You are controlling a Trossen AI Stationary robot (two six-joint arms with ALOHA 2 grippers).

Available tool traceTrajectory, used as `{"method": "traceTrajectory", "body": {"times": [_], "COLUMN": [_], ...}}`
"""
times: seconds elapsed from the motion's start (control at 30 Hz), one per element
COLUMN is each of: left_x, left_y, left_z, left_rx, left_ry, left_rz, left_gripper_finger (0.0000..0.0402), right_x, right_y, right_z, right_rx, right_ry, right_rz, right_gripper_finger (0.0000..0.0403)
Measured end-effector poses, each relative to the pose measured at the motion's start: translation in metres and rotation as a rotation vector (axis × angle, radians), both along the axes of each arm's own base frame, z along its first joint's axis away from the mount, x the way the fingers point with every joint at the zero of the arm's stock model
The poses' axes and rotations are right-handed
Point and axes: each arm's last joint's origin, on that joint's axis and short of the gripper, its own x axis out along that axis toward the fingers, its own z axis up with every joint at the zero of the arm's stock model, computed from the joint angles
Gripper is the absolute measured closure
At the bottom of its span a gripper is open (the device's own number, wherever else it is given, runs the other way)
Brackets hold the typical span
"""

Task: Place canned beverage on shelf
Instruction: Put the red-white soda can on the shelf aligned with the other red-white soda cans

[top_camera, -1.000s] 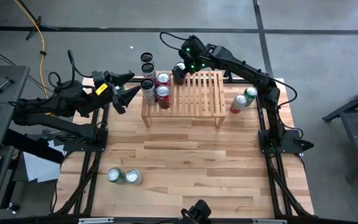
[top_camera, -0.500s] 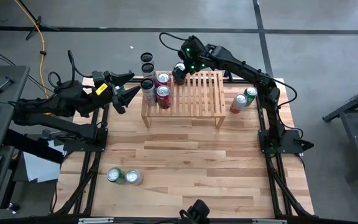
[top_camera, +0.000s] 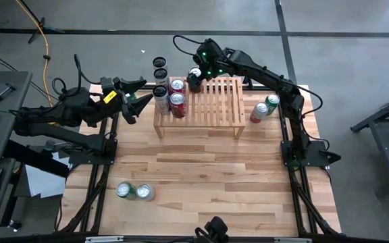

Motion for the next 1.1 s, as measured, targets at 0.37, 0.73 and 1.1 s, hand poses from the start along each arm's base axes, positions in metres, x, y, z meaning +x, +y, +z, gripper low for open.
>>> {"method": "traceTrajectory", "body": {"times": [0.37, 0.73, 1.1], "left_x": [0.000, 0.000, 0.001], "left_y": [0.000, -0.001, -0.001], "left_z": [0.000, 0.000, 0.000], "left_rx": [0.000, 0.004, 0.010], "left_ry": [0.000, 0.000, 0.001], "left_rz": [0.000, -0.022, -0.051], "left_gripper_finger": [0.0041, 0.0041, 0.0041], "right_x": [-0.004, -0.037, -0.076], "right_y": [-0.003, 0.016, 0.052], "right_z": [0.018, 0.062, 0.086], "right_rx": [-0.064, -0.127, -0.189], "right_ry": [-0.055, -0.038, 0.105], "right_rz": [0.025, 0.151, 0.213], "right_gripper_finger": [0.0011, 0.0011, 0.0011]}}
